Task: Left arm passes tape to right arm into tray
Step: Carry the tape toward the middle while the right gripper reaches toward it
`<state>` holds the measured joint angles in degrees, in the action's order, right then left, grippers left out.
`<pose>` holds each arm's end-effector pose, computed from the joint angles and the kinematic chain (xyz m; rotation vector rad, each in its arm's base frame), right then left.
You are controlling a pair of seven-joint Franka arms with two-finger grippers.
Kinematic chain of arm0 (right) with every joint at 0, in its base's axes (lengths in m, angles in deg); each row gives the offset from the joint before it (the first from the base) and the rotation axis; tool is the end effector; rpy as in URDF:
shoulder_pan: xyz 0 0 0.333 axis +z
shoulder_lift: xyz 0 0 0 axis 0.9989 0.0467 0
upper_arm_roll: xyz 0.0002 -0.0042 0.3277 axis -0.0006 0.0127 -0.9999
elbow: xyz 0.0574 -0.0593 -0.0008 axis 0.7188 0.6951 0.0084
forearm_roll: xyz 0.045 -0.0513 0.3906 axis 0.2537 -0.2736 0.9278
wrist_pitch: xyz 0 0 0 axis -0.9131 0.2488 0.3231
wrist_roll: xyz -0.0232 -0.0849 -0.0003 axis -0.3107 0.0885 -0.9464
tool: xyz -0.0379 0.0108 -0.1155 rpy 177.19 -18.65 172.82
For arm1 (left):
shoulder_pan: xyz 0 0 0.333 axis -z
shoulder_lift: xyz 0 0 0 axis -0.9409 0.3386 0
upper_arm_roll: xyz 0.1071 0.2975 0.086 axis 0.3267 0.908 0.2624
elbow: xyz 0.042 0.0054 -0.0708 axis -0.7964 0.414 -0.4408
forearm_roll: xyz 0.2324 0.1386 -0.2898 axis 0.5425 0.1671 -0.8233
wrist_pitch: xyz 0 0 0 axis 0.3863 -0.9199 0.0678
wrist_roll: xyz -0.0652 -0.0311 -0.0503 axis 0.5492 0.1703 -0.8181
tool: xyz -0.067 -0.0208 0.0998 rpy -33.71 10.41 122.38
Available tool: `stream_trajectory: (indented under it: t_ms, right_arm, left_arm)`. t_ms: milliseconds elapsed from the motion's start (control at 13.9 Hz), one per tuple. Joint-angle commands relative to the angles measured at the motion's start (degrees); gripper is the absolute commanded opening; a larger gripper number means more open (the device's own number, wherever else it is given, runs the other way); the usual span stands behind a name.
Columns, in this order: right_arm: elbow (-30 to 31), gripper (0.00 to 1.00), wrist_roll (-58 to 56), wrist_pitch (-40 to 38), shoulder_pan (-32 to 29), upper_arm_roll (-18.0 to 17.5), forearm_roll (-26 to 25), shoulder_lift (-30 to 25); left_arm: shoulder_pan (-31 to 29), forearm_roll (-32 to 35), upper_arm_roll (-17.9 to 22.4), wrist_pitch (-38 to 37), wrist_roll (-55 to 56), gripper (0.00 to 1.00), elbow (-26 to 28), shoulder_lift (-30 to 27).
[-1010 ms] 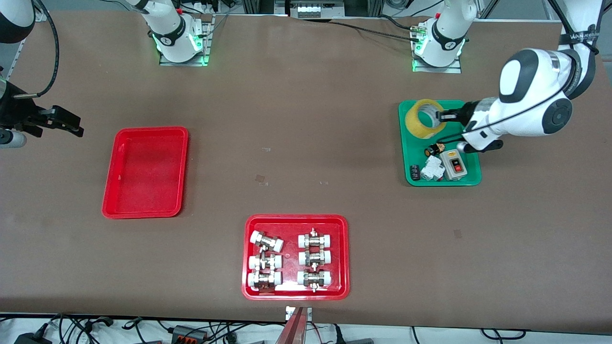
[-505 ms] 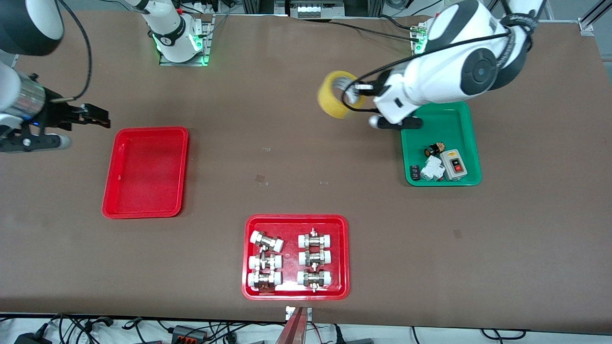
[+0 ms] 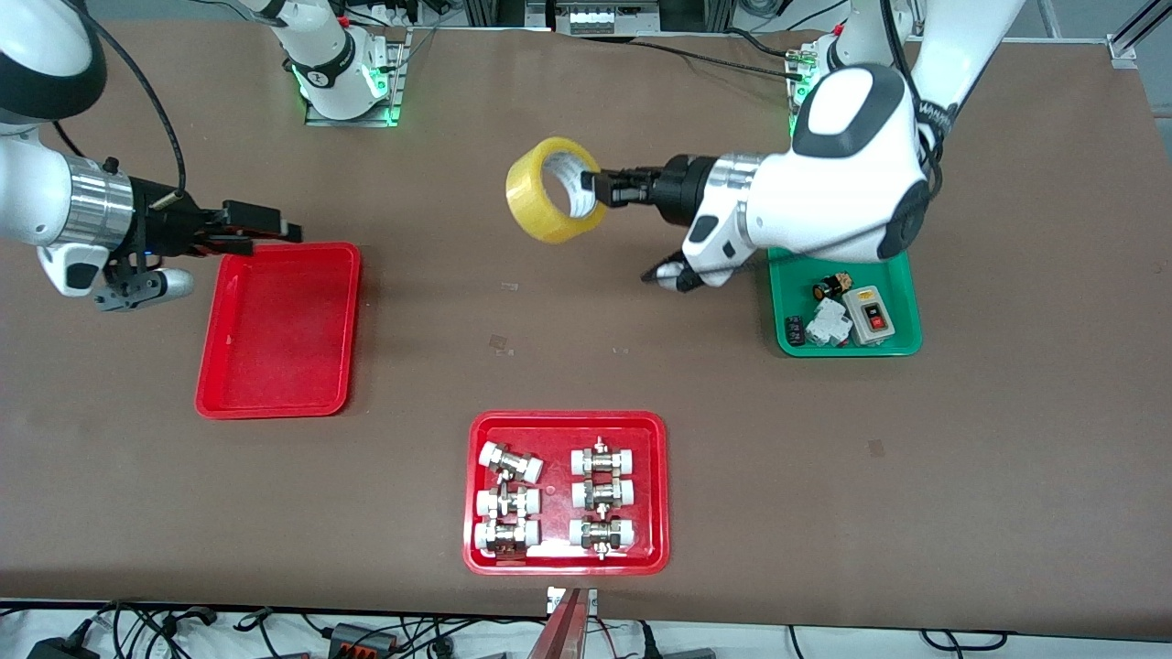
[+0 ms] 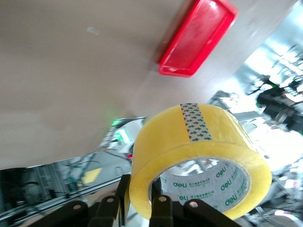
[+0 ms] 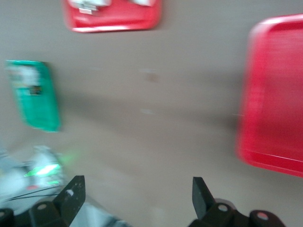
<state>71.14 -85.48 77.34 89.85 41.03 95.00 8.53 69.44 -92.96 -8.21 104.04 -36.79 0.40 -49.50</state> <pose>0.5885 0.0983 0.5265 -2.5362 -0.0631 0.2927 0.5669 -0.3880 0.5105 2.1301 0.4460 -0.8074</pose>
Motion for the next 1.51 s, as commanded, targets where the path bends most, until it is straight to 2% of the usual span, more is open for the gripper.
stream_trajectory:
  t_ms: [0, 144, 361, 577, 1010, 1442]
  right_arm:
    - [-4.41, 1.00, 0.31, 3.24, 4.04, 0.16, 6.77, 1.46]
    - [-6.44, 1.00, 1.53, 8.32, 9.74, 0.16, 11.42, 2.08]
    - [-7.06, 1.00, 12.23, 19.05, 17.14, 0.16, 11.80, 2.26]
    - [-9.26, 1.00, 17.96, 23.29, 21.20, 0.16, 11.79, 4.01]
    - [-10.76, 1.00, 19.21, 22.33, 21.82, 0.16, 11.62, 5.33]
    - [-15.50, 1.00, 19.38, 13.55, 21.73, 0.25, 11.80, 8.14]
  left_arm:
    - [2.53, -1.66, -0.20, 2.22, 1.84, 0.03, -2.97, 1.34]
    - [1.66, -1.66, -0.20, 2.23, 1.84, 0.03, -2.97, 1.17]
    - [1.56, -1.22, -0.20, 2.23, 1.67, 0.03, -2.97, 1.17]
    - [1.56, -1.31, -0.20, 2.14, 1.75, 0.03, -2.97, 1.08]
    - [0.95, -1.39, -0.20, 1.96, 1.75, 0.03, -2.97, 0.99]
    - [0.95, -1.48, -0.20, 1.88, 1.75, 0.03, -2.97, 0.99]
